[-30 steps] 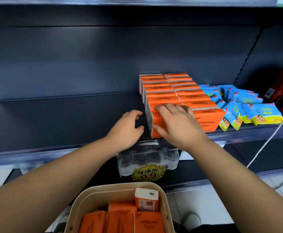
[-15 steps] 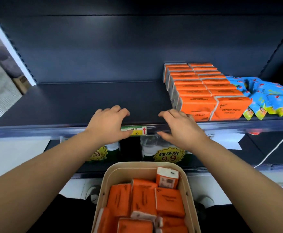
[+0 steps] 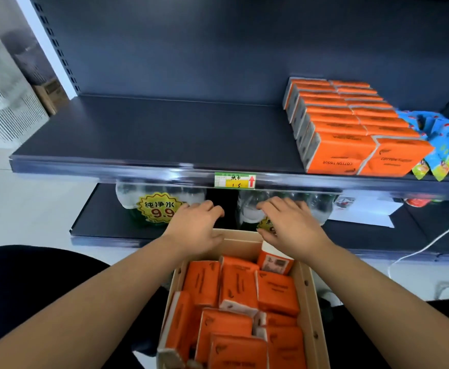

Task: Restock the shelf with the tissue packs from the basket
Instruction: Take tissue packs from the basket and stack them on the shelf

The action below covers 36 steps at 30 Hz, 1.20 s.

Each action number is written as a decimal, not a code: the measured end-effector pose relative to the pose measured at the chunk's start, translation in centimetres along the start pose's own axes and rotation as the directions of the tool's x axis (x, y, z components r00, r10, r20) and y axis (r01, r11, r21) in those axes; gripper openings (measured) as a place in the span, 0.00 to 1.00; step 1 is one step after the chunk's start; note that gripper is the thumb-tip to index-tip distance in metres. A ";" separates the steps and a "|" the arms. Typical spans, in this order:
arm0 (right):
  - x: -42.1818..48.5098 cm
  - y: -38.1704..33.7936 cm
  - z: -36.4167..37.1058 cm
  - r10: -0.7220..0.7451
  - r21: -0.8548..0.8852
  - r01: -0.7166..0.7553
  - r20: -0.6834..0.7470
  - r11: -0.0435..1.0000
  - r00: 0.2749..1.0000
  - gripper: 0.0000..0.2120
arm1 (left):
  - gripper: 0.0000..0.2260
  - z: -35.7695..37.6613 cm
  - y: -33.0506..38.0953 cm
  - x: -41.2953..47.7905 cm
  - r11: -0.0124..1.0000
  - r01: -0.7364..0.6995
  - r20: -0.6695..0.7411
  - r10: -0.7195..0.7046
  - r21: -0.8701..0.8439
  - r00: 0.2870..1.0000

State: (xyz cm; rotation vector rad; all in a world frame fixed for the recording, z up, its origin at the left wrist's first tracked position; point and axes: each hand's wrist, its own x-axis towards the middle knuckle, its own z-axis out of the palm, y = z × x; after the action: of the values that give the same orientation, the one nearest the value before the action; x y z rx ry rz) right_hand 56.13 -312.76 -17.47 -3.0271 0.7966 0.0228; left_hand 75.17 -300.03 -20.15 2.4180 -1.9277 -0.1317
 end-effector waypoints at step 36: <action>-3.1 2.2 15.9 0.344 -0.039 -0.346 0.254 0.937 0.904 0.21 | 0.31 14.6 5.4 0.6 0.867 0.367 0.517 -0.156 -0.336 0.842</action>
State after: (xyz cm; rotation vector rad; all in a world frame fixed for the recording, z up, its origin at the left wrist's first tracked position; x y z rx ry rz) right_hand 52.19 -312.89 -33.34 -2.7490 1.2822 0.4052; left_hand 68.67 -301.56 -34.25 2.4680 -1.4451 -1.1340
